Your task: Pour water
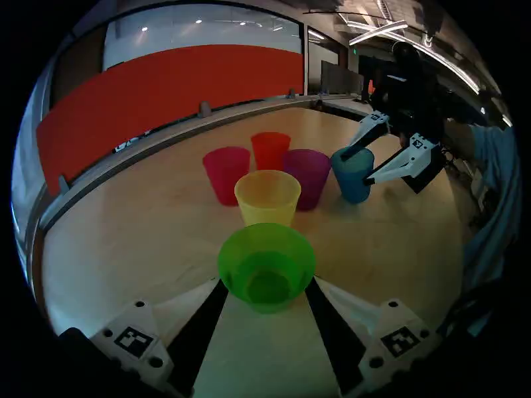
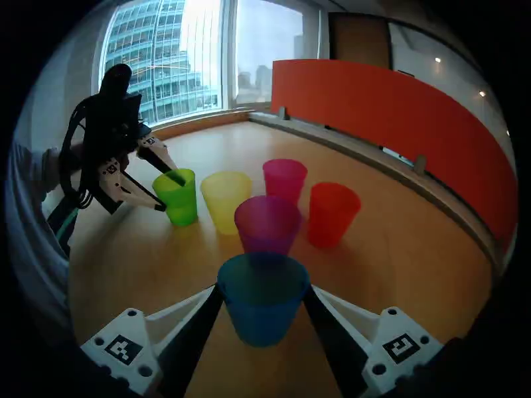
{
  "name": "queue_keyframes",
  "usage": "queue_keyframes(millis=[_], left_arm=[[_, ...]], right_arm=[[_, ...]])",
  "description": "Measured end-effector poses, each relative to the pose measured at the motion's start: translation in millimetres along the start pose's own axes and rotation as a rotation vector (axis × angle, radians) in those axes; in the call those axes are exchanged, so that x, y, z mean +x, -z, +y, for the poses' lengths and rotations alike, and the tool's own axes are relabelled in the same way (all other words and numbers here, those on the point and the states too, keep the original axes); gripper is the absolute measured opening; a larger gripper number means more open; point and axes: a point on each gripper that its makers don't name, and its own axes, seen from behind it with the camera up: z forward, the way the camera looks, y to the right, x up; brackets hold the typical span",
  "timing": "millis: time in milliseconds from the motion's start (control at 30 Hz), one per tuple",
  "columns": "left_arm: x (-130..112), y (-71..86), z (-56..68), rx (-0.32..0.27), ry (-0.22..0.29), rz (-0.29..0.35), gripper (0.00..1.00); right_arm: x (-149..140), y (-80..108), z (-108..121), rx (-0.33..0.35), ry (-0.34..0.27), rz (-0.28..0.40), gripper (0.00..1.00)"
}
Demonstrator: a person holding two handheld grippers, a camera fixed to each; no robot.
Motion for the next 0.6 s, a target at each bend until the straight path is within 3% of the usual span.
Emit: queue_keyframes(millis=[600], left_arm=[[-1.6, 0.9, -1.3, 0.008, -0.01, -0.009, 0.82]], right_arm=[[-17.9, 18.5, -1.4, -0.031, -0.023, 0.001, 0.91]])
